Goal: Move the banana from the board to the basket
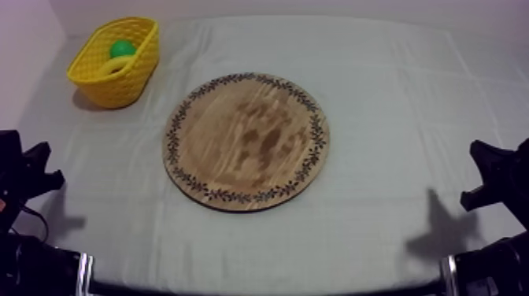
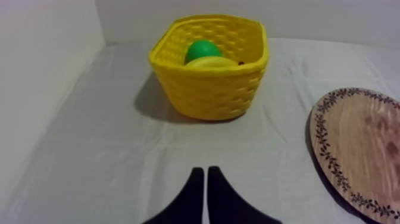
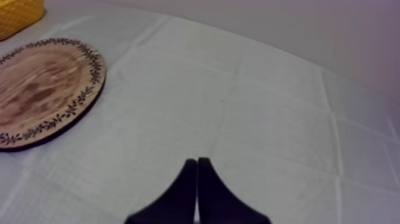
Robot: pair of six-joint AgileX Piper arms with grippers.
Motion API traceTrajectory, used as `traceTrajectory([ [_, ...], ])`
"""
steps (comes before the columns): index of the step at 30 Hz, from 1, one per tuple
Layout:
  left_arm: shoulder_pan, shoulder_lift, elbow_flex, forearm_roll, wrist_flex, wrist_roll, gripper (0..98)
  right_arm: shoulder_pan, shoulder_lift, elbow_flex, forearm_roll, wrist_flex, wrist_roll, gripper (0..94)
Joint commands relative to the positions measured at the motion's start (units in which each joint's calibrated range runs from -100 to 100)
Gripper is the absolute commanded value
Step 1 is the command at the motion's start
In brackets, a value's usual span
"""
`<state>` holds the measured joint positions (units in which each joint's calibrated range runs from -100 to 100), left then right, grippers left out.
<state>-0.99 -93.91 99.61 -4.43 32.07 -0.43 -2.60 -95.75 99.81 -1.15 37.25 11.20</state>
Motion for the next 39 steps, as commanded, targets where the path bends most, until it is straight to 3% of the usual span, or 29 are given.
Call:
traceTrajectory([
  [1,0.01,-0.76,-0.03,0.06,0.28,0.12,0.0,0.0,0.0,-0.03,0.0,0.01,0.01,0.3],
  [23,0.15,-5.82,-0.07,0.81,1.57,0.09,0.0,0.0,0.0,-0.03,0.0,0.01,0.01,0.3],
  [39,-0.03,-5.83,-0.05,1.08,1.4,2.06,0.0,0.0,0.0,-0.03,0.0,0.01,0.01,0.3],
])
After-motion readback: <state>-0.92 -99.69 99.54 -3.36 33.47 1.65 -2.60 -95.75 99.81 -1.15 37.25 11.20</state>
